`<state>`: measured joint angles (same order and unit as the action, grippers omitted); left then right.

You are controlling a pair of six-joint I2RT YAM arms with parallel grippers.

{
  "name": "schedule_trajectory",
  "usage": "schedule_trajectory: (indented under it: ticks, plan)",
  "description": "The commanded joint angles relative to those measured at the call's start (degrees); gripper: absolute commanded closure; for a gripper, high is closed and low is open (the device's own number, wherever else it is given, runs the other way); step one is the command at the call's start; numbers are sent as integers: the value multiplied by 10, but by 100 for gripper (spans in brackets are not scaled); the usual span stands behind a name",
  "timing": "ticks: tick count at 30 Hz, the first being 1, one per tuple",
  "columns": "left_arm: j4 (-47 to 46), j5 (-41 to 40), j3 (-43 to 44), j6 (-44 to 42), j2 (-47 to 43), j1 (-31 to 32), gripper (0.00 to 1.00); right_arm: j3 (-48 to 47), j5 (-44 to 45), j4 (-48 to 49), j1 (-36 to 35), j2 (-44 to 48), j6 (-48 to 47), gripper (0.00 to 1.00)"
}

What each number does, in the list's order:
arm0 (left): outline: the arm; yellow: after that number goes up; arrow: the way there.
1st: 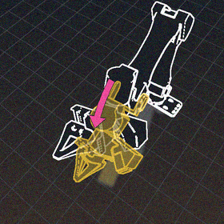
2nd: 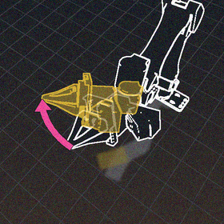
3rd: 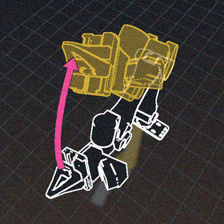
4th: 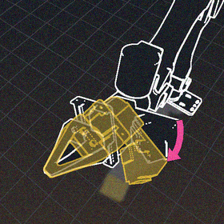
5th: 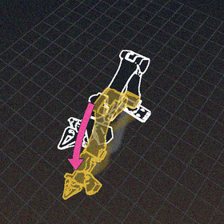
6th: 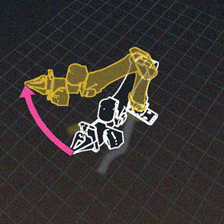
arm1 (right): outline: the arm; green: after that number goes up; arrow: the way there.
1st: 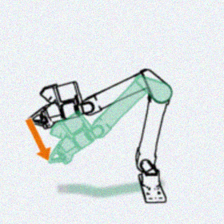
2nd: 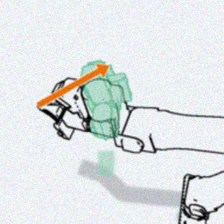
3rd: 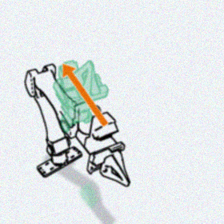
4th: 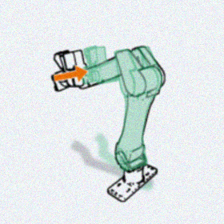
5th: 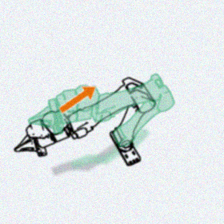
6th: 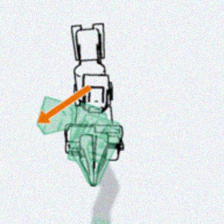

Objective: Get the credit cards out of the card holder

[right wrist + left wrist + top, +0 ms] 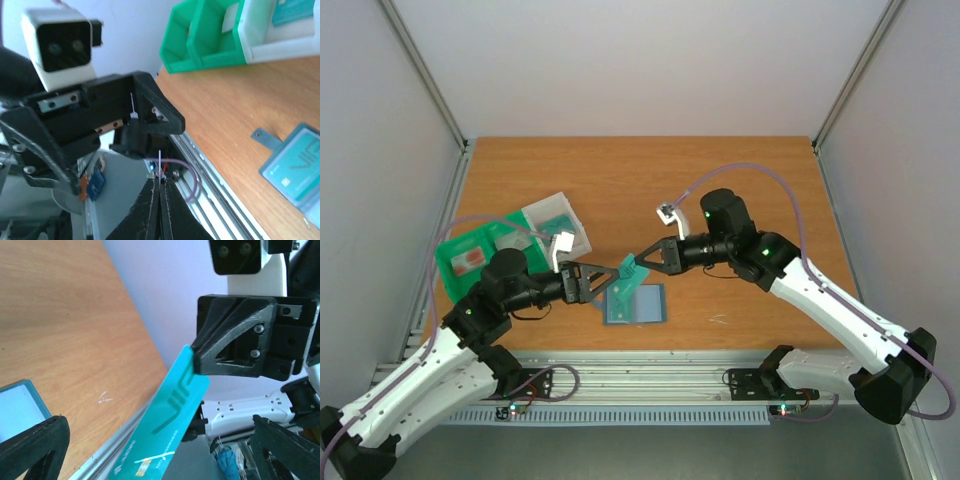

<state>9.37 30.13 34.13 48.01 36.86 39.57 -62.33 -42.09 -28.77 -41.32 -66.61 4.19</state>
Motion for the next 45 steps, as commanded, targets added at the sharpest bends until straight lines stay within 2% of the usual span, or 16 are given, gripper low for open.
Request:
schedule_trajectory:
  ticks: [1,4,7,9,12,17,22,25,31,39,42,45]
  plan:
    - [18,-72,24,10,-23,0,1,-13,31,73,5,24,85,99]
    - [-10,-76,15,25,-33,0,1,-4,79,98,5,39,117,99]
    - [-79,-75,-11,64,-41,0,3,15,105,147,6,49,163,99]
    - [-151,-64,-34,92,-39,0,7,33,120,188,6,50,198,99]
    - [-180,-58,-43,108,-29,0,14,55,136,236,7,43,242,99]
    - [-211,-44,-44,122,0,0,28,71,148,275,8,36,270,99]
    - [-259,-46,-58,147,19,0,53,80,162,278,7,38,275,99]
    - [-261,-49,-59,152,24,-1,66,82,165,276,8,39,274,99]
    - [-251,-59,-58,151,26,-2,74,81,176,267,8,40,267,99]
    - [-236,-78,-58,153,19,-3,99,79,189,241,8,44,260,99]
    - [-235,-75,-57,149,20,-4,100,79,189,238,7,47,257,99]
    - [-224,-75,-55,142,20,-4,100,85,193,235,8,54,255,93]
